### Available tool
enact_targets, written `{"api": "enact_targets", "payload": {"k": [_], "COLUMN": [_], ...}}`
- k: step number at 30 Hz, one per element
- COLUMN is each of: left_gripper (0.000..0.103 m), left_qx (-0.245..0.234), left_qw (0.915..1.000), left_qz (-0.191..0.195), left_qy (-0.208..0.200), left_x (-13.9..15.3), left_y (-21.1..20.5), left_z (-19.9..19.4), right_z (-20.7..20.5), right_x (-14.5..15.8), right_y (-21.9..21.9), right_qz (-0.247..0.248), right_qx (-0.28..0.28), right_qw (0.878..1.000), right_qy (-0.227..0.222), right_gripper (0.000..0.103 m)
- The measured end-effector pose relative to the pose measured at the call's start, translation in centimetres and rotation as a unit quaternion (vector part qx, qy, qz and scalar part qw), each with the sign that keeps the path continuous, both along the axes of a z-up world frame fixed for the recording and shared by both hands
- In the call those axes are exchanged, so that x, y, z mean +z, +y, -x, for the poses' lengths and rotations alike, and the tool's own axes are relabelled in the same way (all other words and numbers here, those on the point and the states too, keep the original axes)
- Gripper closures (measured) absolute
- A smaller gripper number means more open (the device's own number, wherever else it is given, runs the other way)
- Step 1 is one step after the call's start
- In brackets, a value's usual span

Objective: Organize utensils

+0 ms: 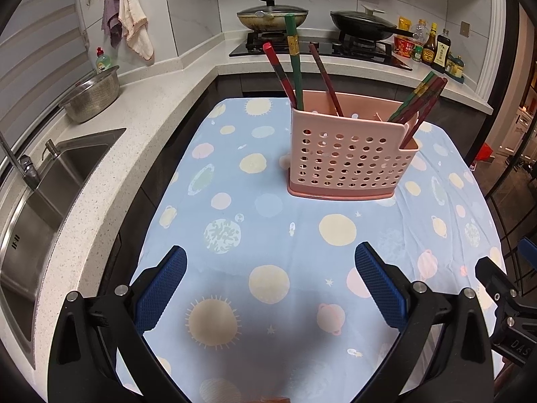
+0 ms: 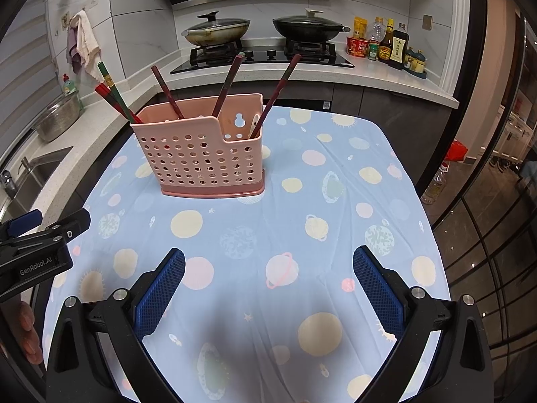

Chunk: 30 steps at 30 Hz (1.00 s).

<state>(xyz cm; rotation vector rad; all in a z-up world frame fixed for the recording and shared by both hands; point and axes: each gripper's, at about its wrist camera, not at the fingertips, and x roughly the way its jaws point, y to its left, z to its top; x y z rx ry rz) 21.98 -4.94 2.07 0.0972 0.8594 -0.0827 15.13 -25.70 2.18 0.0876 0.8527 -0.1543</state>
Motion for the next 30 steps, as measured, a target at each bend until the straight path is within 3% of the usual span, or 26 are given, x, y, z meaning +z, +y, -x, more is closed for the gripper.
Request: {"api": "enact_targets", "payload": {"k": [30], "left_gripper": [0.007], "left_qx": [-0.001], "left_qw": [0.9999], "left_qz": [-0.006], "left_qy": [-0.013], "left_x": [0.42], "left_y": [-0.14], "left_z": [0.18], "right_z": [0.01], "right_x": [-0.06], "right_y": [-0.36], "right_qz": [0.001], "right_qx": [-0.004], "right_qw": [1.000], "right_qy": [0.005], "right_gripper": [0.007]}}
